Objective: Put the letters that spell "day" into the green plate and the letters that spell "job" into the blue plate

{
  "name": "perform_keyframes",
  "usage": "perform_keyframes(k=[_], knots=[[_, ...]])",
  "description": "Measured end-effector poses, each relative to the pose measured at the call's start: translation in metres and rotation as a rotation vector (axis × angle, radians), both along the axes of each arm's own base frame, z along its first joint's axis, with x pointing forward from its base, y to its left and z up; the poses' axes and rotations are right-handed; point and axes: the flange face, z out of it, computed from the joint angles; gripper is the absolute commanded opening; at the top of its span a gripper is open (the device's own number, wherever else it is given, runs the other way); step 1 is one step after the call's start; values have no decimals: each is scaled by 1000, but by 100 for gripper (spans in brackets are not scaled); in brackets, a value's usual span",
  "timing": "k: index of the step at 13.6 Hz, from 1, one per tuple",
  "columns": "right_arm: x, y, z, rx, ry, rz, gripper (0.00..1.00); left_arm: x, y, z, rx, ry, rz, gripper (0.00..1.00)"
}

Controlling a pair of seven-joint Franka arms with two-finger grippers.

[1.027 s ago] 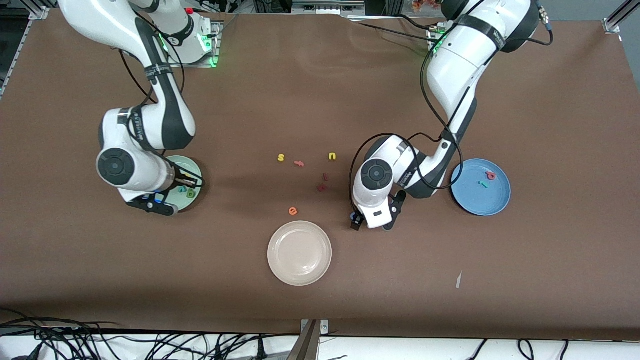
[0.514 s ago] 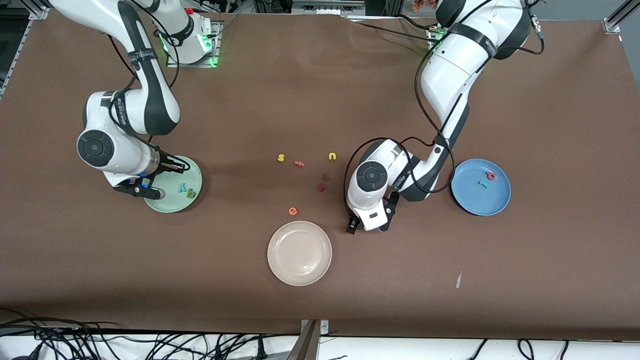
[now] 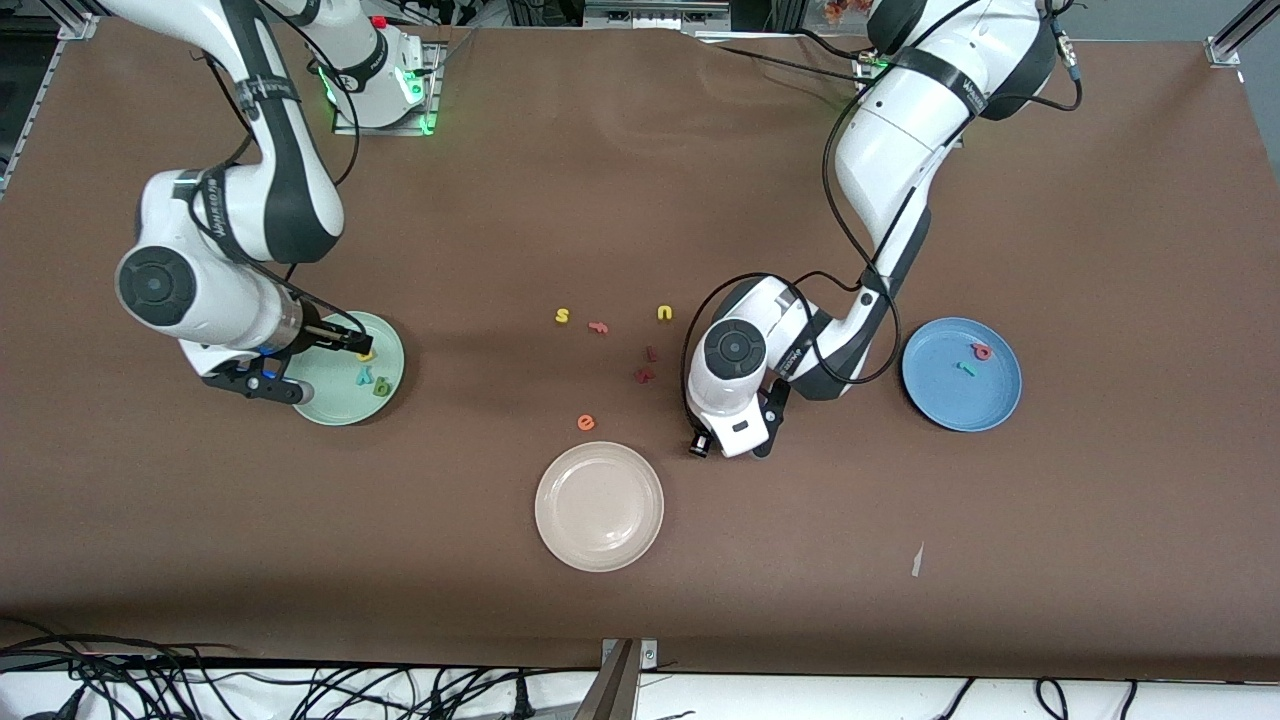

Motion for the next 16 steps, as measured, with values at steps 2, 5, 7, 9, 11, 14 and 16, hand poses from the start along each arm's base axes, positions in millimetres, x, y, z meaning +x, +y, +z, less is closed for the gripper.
perform_keyframes(k=[2, 5, 7, 9, 11, 14, 16], knots=[[18, 10, 55, 11, -50, 16, 100, 1, 0, 1, -1, -2, 1, 33], [31, 13, 109, 25, -127, 57, 100, 3, 0, 3, -7, -11, 2, 20], [33, 0, 130, 27, -121, 119, 100, 4, 0, 3, -12, -18, 4, 11], [32, -7, 154, 29, -123, 143, 100, 8, 4, 5, -14, -22, 10, 5], [31, -2, 172, 56, -127, 145, 100, 14, 10, 10, -16, -28, 4, 1], [29, 1, 182, 72, -128, 159, 100, 16, 17, 24, -10, 11, -55, 0], [30, 2, 193, 74, -146, 177, 100, 13, 26, 37, 18, 75, -132, 0]])
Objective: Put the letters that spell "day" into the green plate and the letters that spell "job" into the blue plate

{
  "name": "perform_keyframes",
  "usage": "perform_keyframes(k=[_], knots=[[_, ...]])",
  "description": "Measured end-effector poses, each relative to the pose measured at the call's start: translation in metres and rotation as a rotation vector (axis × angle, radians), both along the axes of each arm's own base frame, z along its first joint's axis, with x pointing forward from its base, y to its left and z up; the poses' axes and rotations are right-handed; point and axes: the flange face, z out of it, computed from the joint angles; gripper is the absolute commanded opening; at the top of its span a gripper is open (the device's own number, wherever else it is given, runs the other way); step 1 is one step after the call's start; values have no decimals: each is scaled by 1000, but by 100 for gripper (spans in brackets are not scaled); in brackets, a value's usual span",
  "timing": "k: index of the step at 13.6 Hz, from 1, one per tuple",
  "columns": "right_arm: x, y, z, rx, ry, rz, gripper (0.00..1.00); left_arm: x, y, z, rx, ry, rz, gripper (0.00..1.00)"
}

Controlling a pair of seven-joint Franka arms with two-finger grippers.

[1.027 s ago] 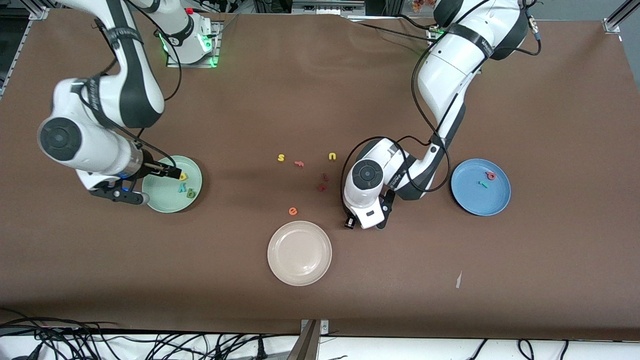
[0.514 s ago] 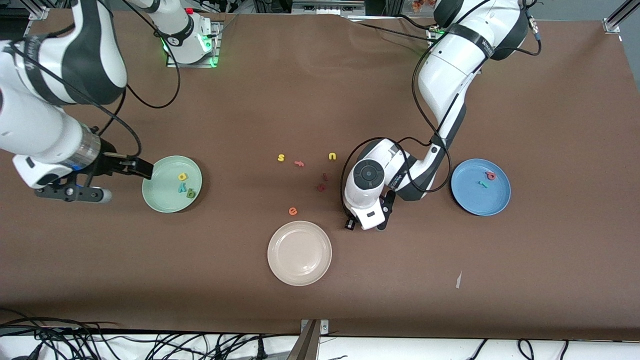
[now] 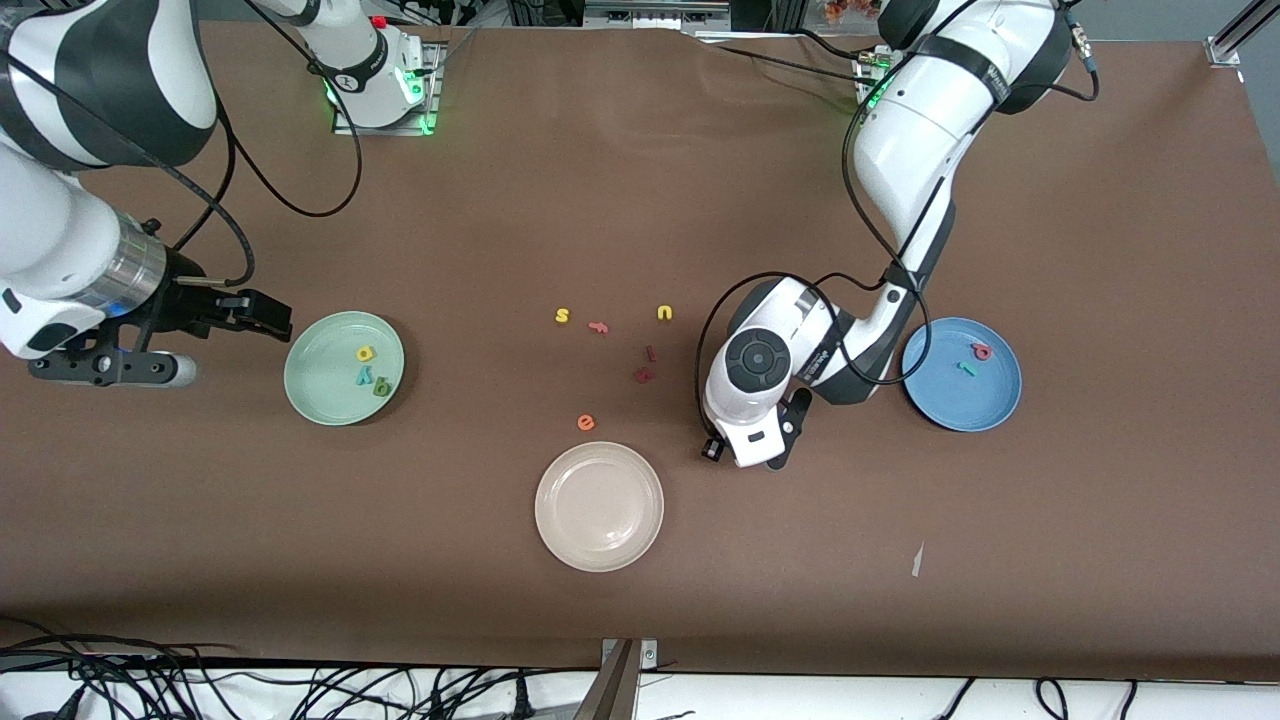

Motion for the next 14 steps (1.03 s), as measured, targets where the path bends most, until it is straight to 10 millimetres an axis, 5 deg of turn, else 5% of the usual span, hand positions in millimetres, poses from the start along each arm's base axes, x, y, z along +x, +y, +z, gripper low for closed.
perform_keyframes(k=[3, 6, 9, 12, 14], knots=[[-3, -3, 15, -3, -11, 1, 100, -12, 23, 10, 31, 54, -121, 0], [-16, -33, 31, 47, 40, -19, 100, -28, 66, 25, 34, 104, -239, 0], [-33, -70, 60, 91, 28, -46, 100, -58, 123, 46, 14, 108, -363, 0], [-52, -74, 77, 92, 34, -46, 100, -101, 185, 48, 21, 88, -501, 0], [-53, -72, 75, 83, 41, -41, 100, -110, 233, 49, 16, 97, -596, 0]])
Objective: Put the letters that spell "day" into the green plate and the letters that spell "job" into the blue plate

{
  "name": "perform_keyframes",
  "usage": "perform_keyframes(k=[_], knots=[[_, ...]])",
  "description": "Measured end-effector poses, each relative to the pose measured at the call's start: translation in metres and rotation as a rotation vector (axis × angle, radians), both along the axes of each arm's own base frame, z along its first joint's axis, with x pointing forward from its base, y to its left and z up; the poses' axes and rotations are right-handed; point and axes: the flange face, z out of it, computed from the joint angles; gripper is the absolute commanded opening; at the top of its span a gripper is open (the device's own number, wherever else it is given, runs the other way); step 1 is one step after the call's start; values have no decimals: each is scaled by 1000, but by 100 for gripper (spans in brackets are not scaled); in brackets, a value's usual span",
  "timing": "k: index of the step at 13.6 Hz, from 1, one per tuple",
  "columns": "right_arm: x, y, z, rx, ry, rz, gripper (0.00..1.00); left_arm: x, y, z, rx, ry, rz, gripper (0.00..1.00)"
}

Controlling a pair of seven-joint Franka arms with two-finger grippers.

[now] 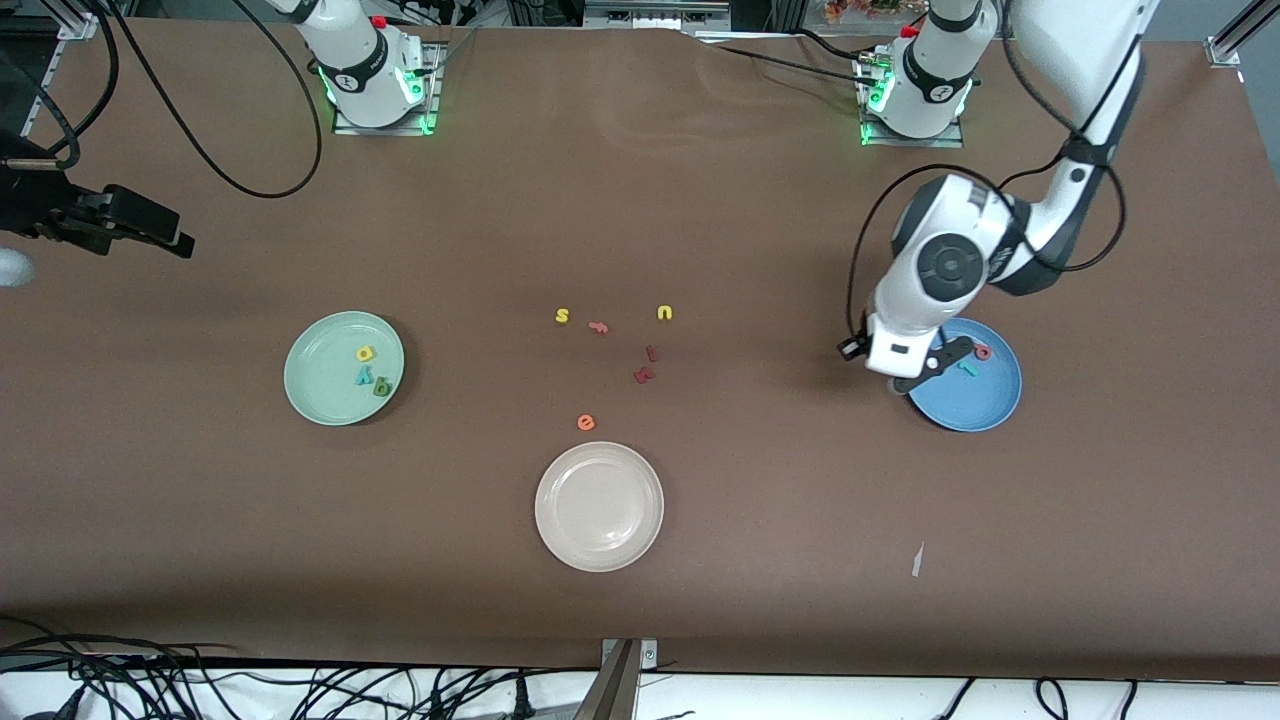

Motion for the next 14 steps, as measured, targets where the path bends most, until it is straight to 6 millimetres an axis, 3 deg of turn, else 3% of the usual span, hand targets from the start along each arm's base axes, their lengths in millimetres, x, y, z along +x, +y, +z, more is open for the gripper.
perform_keyframes(k=[4, 5, 6, 7, 10, 12, 14], knots=[[1, 18, -12, -48, 18, 89, 100, 12, 104, -1, -46, 19, -184, 1], [0, 26, -14, -50, 21, 112, 100, 13, 128, -3, -60, 23, -230, 24], [-1, 31, -15, -51, 26, 125, 100, 13, 146, -8, -74, 20, -272, 80], [-1, 32, -15, -52, 28, 130, 100, 14, 156, -14, -86, 14, -304, 100], [-1, 28, -15, -56, 30, 133, 100, 21, 153, -20, -102, 19, -332, 100], [-1, 27, -15, -61, 31, 134, 100, 34, 155, 7, -96, 91, -327, 100], [-1, 27, -15, -61, 31, 134, 100, 50, 162, 51, -89, 168, -311, 100]])
